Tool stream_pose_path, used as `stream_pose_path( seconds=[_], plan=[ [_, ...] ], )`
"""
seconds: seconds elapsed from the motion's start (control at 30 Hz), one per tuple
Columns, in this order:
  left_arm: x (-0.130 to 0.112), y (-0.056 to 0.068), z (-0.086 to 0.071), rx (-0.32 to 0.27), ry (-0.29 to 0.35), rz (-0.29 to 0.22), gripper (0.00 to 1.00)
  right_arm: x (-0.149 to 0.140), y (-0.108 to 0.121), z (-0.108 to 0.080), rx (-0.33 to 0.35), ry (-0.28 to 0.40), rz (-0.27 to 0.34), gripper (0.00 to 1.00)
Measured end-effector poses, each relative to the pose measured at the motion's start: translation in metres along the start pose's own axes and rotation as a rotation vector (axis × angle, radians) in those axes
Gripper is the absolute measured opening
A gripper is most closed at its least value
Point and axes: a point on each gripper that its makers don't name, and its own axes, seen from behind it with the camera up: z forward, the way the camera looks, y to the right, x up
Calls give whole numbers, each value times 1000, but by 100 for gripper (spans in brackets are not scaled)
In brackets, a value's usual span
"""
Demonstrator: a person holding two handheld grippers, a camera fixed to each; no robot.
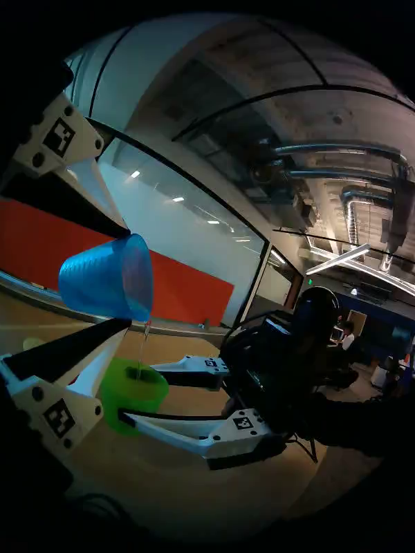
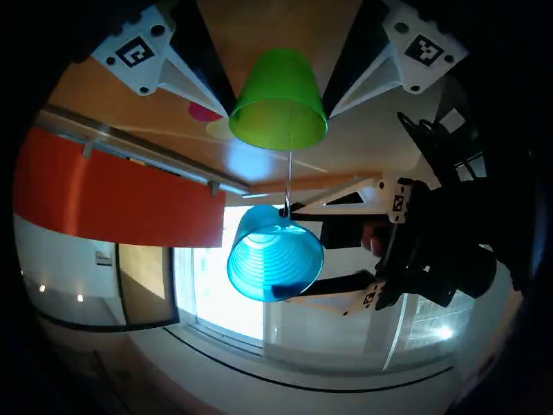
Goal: Pour water
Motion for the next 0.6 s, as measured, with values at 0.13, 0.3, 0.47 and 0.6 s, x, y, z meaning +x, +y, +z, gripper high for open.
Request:
stream_pose_path(
  seconds=[0.13,0.3,0.47,0.6],
  plan=[
    [1,-1,0,0,1,8,84,0,0,-1,-2,2,1,90],
    [1,-1,0,0,0,10,84,0,1,-2,-3,2,2,90],
    [0,-2,1,-1,1,12,84,0,2,-1,-5,1,2,90],
    [0,-1,3,-2,1,17,84,0,2,-1,-5,1,2,90]
  ],
)
